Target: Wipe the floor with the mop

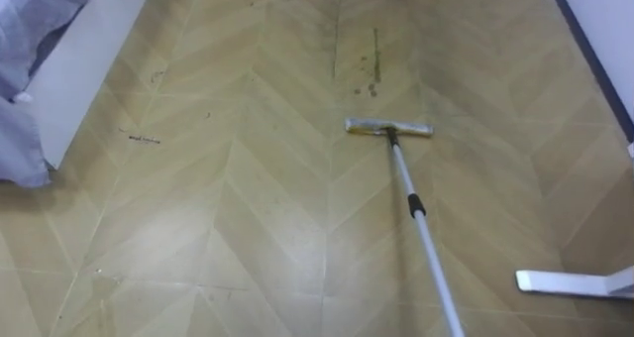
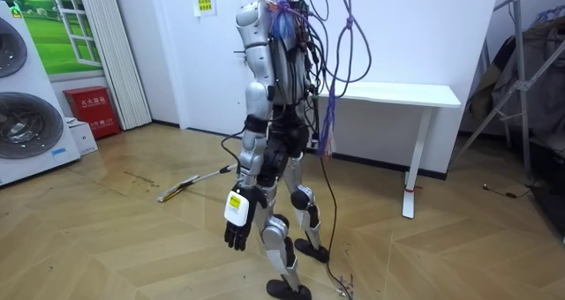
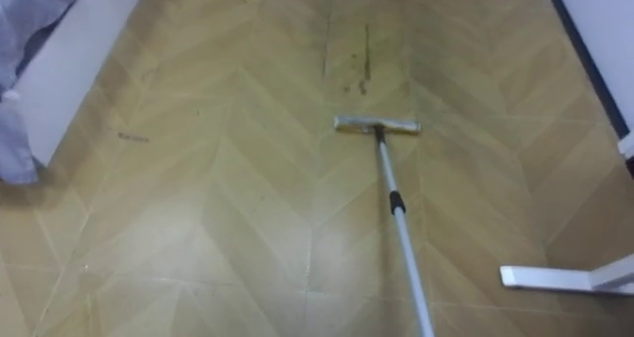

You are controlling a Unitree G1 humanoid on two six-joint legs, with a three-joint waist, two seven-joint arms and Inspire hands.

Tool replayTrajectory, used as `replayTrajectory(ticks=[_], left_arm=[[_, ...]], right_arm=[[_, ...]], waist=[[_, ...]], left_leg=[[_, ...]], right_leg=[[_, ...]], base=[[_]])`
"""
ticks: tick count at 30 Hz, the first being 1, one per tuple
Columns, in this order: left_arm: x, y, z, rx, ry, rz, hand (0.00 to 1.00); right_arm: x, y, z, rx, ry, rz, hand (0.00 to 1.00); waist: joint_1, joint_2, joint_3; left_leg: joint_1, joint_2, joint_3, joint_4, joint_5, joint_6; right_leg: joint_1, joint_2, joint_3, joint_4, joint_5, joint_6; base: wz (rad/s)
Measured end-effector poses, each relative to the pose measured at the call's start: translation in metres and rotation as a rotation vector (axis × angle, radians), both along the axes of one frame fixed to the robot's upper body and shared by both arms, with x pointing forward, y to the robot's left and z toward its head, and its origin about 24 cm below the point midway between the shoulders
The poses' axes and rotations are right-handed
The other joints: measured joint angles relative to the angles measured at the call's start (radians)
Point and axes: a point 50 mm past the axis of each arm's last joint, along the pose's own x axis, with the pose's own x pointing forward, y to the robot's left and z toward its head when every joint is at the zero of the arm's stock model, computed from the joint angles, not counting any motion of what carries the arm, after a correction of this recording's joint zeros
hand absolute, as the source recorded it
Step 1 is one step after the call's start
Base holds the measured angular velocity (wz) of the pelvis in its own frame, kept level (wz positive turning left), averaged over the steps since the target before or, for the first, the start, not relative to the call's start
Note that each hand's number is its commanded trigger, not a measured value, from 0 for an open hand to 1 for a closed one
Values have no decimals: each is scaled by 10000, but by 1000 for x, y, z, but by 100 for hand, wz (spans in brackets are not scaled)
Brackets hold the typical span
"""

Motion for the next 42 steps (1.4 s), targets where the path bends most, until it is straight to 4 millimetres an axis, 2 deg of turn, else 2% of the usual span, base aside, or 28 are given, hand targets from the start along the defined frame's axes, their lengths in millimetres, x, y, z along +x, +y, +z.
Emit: replayTrajectory(ticks=[4,5,7,8,11,12,13,15,18,19,21,23,25,28,29,30,31,32,33,34,35,36,37,38,39,40,41,42], left_arm=[[9,-2,0,-8,-208,-190,0],[9,-2,0,-1,-191,-153,0],[10,-2,0,44,-119,-122,0],[11,-2,0,61,-119,-102,0],[11,-6,-1,-76,-155,264,0],[9,-6,-1,-128,-154,483,0],[8,-5,-2,-140,-139,637,0],[3,-3,-2,-200,-69,1253,0],[2,-4,-2,-324,-97,1858,0],[2,-5,-2,-375,-98,1912,0],[2,-7,-3,-431,14,1719,0],[0,-7,-3,-447,160,1750,0],[-3,-5,-3,-377,374,1764,0],[-4,-7,-4,-413,614,1721,0],[-6,-8,-4,-474,636,1855,0],[-9,-8,-4,-518,678,2022,0],[-11,-7,-4,-544,720,2161,0],[-10,0,-3,-428,660,2239,0],[-10,7,-1,-292,556,2332,0],[-13,9,-1,-246,648,2243,0],[-18,9,-1,-289,805,2169,0],[-17,10,-1,-371,824,2020,0],[-20,11,-1,-396,898,2004,0],[-21,12,-1,-522,952,1920,0],[-23,11,-1,-711,1026,1933,0],[-24,10,-1,-800,1094,1911,0],[-25,9,-2,-957,1193,1746,0],[-20,9,-2,-1058,1154,1684,0]], right_arm=[[6,-3,1,-123,-170,-331,100],[7,-4,2,-198,-224,-339,100],[10,-4,2,-393,-320,-355,100],[10,-4,2,-490,-340,-448,100],[-3,-7,0,-825,131,-878,100],[-10,-8,0,-1021,442,-1019,100],[-13,-9,0,-1091,567,-1062,100],[-15,-11,0,-1298,651,-1247,100],[-17,-11,0,-1239,738,-1466,100],[-17,-12,0,-1234,758,-1509,100],[-16,-12,0,-1203,831,-1645,100],[-11,-13,1,-1188,832,-1773,100],[1,-13,2,-1155,831,-1832,100],[37,-24,12,-1366,441,-1877,100],[59,-32,20,-1471,10,-1821,100],[73,-37,26,-1480,-343,-1779,100],[104,-41,39,-1389,-1146,-1576,100],[129,-41,50,-1121,-1827,-1340,100],[142,-41,56,-790,-2192,-1202,100],[145,-43,59,-662,-2262,-1216,100],[144,-52,63,-571,-2324,-1315,100],[138,-59,62,-475,-2184,-1469,100],[131,-61,61,-425,-2046,-1528,100],[118,-65,56,-388,-1741,-1666,100],[101,-69,50,-436,-1339,-1824,100],[91,-70,47,-479,-1082,-1902,100],[68,-74,41,-565,-511,-2082,100],[44,-76,35,-640,67,-2248,100]], waist=[[21,68,17],[42,130,42],[75,119,29],[99,129,36],[185,215,104],[304,285,144],[364,292,147],[441,351,123],[490,413,91],[484,452,67],[558,525,16],[589,582,-12],[722,531,-9],[1146,361,67],[1419,339,78],[1538,332,79],[1780,344,77],[1933,158,198],[2039,-221,352],[2061,-334,356],[2173,-201,275],[2231,-186,301],[2248,-182,292],[2244,-146,281],[2184,-17,242],[2122,-24,200],[1935,239,56],[1631,404,32]], left_leg=[[-803,46,17,410,19,33],[-1103,58,6,608,19,34],[-1668,52,-34,970,19,36],[-2037,27,-102,1203,18,36],[-3166,-162,-248,2199,-62,107],[-3638,-156,-239,2677,-176,104],[-3904,-150,-236,2930,-260,88],[-5176,-123,-371,4102,-759,-86],[-6419,-87,-649,5438,-966,-314],[-6602,-89,-735,5624,-991,-358],[-7157,-71,-972,6208,-994,-518],[-7407,-83,-1163,6540,-948,-629],[-7554,-86,-1223,6770,-883,-745],[-7878,-29,-1175,7553,-740,-873],[-8224,1,-893,9167,-596,-803],[-8425,6,-743,10169,-241,-738],[-8742,-36,-576,11293,711,-612],[-9123,-77,-530,11529,2182,-812],[-9438,-320,-397,11658,4035,-1155],[-9694,-462,-371,11798,4685,-1145],[-10151,-449,-205,12550,4487,-880],[-10348,-424,155,12619,3626,-661],[-10280,-422,264,12211,3178,-544],[-9783,-423,429,10479,2445,-318],[-8972,-433,450,8159,1898,-319],[-8629,-441,422,7133,1667,-326],[-8074,-516,361,5936,949,-104],[-7995,-750,426,5723,580,329]], right_leg=[[-837,-34,-27,559,-4,-1],[-1161,-55,-23,826,-33,-30],[-1897,-163,19,1615,-191,-97],[-2360,-194,234,2096,-295,-136],[-3601,-327,827,3400,-825,-205],[-4126,-332,1019,3967,-1060,-213],[-4449,-331,1132,4268,-1182,-217],[-5755,-340,1247,5593,-1910,-292],[-6943,-377,1164,7123,-2437,-597],[-7086,-432,1112,7322,-2510,-666],[-7573,-471,948,7996,-2690,-935],[-7753,-479,788,8366,-2747,-1052],[-7920,-454,744,8733,-2819,-1202],[-8396,-657,654,9297,-2990,-1440],[-8604,-759,637,9660,-3112,-1584],[-8666,-779,645,9803,-3124,-1606],[-8803,-800,656,9947,-3122,-1610],[-8831,-763,850,9976,-3123,-1608],[-8759,-710,1263,9902,-3173,-1541],[-8708,-668,1406,9850,-3198,-1554],[-8504,-596,1463,9769,-3198,-1557],[-8329,-617,1495,9722,-3221,-1511],[-8281,-597,1546,9672,-3239,-1476],[-8145,-531,1600,9507,-3291,-1371],[-8029,-412,1629,9289,-3358,-1236],[-8019,-412,1593,9220,-3411,-1130],[-7960,-461,1537,9110,-3478,-978],[-7831,-678,1499,8999,-3534,-811]], base=[[9],[0],[8],[20],[22],[15],[0],[-11],[10],[20],[18],[16],[6],[-19],[-50],[-76],[-73],[-55],[-17],[16],[34],[38],[44],[42],[42],[45],[64],[66]])
